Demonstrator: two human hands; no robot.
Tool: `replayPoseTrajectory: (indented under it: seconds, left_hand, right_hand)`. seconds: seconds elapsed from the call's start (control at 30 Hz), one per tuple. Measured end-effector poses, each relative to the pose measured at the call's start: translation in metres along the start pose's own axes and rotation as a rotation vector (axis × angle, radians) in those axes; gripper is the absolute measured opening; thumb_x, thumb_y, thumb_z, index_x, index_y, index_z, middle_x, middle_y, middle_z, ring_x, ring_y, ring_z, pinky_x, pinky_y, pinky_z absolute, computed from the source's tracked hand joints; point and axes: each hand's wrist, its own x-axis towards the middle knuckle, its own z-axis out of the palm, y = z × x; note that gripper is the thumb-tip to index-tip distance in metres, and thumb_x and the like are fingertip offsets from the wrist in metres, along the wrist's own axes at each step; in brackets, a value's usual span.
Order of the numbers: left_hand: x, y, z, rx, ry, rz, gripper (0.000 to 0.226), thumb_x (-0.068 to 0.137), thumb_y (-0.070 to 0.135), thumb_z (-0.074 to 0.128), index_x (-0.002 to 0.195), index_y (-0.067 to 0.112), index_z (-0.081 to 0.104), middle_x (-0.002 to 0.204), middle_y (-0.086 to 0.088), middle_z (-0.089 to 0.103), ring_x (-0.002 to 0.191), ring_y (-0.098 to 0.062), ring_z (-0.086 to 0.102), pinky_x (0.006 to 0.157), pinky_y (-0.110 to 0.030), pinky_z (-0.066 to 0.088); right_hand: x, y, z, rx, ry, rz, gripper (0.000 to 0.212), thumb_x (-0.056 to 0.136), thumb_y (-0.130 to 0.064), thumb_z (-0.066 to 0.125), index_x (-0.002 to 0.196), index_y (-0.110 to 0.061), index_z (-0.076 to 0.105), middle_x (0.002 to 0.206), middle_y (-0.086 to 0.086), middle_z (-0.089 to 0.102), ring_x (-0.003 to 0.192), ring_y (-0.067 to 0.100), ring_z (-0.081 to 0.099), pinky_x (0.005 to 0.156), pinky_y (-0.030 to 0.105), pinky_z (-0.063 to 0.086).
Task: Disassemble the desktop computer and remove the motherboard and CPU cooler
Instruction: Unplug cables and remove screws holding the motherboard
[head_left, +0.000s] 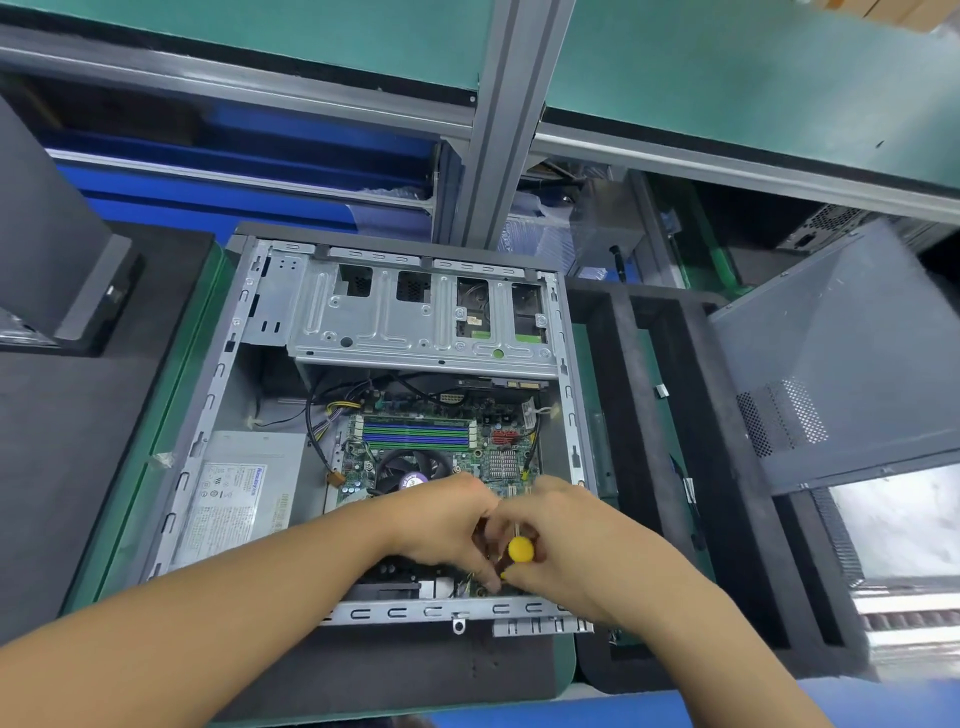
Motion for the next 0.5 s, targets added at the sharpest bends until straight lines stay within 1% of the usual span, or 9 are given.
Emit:
replayPoseTrajectory:
  seconds: [0.07, 0.13, 0.17, 0.27, 0.3, 0.37, 0.4, 0.43, 0.5]
  left_hand:
    - [0.0003, -0.0009, 0.0013, 0.005, 0.021, 0.004, 0.032, 0.07, 0.03, 0.089, 0.072, 0.028, 0.057, 0.067, 0.019, 0.061, 0.061, 0.0, 0.055, 0.057, -0.014, 0.042]
    - [0.0008, 0.0002, 0.0017, 0.014, 0.014, 0.022, 0.036, 0.07, 0.029, 0.089, 0.072, 0.028, 0.053, 0.065, 0.023, 0.057, 0.061, 0.003, 0.053, 0.055, -0.013, 0.038]
    - [0.0009, 0.0009, 0.0014, 0.0, 0.002, 0.019, 0.034, 0.07, 0.028, 0.089, 0.075, 0.025, 0.056, 0.069, 0.021, 0.059, 0.064, 0.002, 0.055, 0.058, -0.014, 0.041]
    - [-0.001, 0.0028, -0.0012, -0.061, -0.01, 0.0, 0.029, 0.072, 0.023, 0.088, 0.091, 0.016, 0.067, 0.087, 0.007, 0.07, 0.078, -0.009, 0.066, 0.076, -0.033, 0.054]
    - [-0.0008, 0.0025, -0.002, -0.071, -0.013, 0.002, 0.025, 0.074, 0.022, 0.087, 0.091, 0.019, 0.069, 0.088, 0.005, 0.072, 0.078, -0.011, 0.066, 0.076, -0.032, 0.054]
    - [-0.0007, 0.0019, -0.0026, -0.049, -0.013, 0.009, 0.016, 0.077, 0.024, 0.085, 0.077, 0.03, 0.069, 0.077, 0.008, 0.068, 0.068, -0.007, 0.059, 0.067, -0.026, 0.049]
    - [-0.0001, 0.0018, -0.0022, -0.03, -0.012, 0.015, 0.024, 0.077, 0.026, 0.085, 0.068, 0.035, 0.064, 0.068, 0.011, 0.063, 0.062, -0.004, 0.054, 0.061, -0.022, 0.043]
    - [0.0, 0.0016, -0.0015, -0.013, -0.011, 0.021, 0.032, 0.076, 0.027, 0.085, 0.063, 0.039, 0.058, 0.063, 0.014, 0.058, 0.059, -0.003, 0.051, 0.058, -0.019, 0.038]
    - [0.0003, 0.0009, -0.0007, 0.003, -0.009, 0.02, 0.031, 0.075, 0.028, 0.086, 0.067, 0.036, 0.057, 0.063, 0.017, 0.058, 0.059, -0.002, 0.051, 0.058, -0.02, 0.04]
  right_hand:
    - [-0.0016, -0.0007, -0.0007, 0.071, 0.072, 0.082, 0.025, 0.085, -0.048, 0.069, 0.092, -0.032, 0.05, 0.087, -0.011, 0.047, 0.07, 0.006, 0.047, 0.055, 0.022, 0.034]
    - [-0.0013, -0.0012, 0.0022, 0.043, 0.113, 0.133, 0.032, 0.087, -0.047, 0.067, 0.077, -0.031, 0.041, 0.078, -0.011, 0.046, 0.063, 0.008, 0.044, 0.049, 0.022, 0.028]
    - [-0.0011, -0.0019, 0.0046, 0.027, 0.118, 0.135, 0.034, 0.09, -0.043, 0.066, 0.074, -0.03, 0.038, 0.076, -0.011, 0.045, 0.063, 0.01, 0.044, 0.049, 0.022, 0.028]
    - [-0.0017, -0.0047, 0.0047, -0.022, 0.114, 0.089, 0.019, 0.092, -0.026, 0.065, 0.087, -0.027, 0.047, 0.092, -0.004, 0.054, 0.081, 0.019, 0.055, 0.059, 0.026, 0.041]
    - [-0.002, -0.0041, 0.0036, -0.042, 0.105, 0.074, 0.015, 0.092, -0.019, 0.065, 0.092, -0.025, 0.051, 0.099, -0.002, 0.055, 0.087, 0.021, 0.057, 0.065, 0.029, 0.045]
    - [-0.0023, -0.0026, 0.002, -0.051, 0.078, 0.048, 0.019, 0.09, -0.01, 0.064, 0.098, -0.025, 0.056, 0.106, -0.004, 0.05, 0.093, 0.02, 0.057, 0.075, 0.03, 0.047]
    - [-0.0019, -0.0018, 0.0016, -0.042, 0.062, 0.038, 0.022, 0.089, -0.008, 0.065, 0.097, -0.027, 0.058, 0.105, -0.005, 0.047, 0.092, 0.018, 0.056, 0.076, 0.029, 0.047]
    - [-0.0016, -0.0013, 0.0018, -0.033, 0.044, 0.031, 0.024, 0.088, -0.008, 0.066, 0.095, -0.03, 0.058, 0.102, -0.008, 0.045, 0.09, 0.017, 0.054, 0.075, 0.028, 0.047]
    - [-0.0013, -0.0007, 0.0026, 0.005, 0.043, 0.031, 0.021, 0.087, -0.021, 0.069, 0.09, -0.035, 0.054, 0.096, -0.012, 0.043, 0.086, 0.011, 0.05, 0.067, 0.023, 0.041]
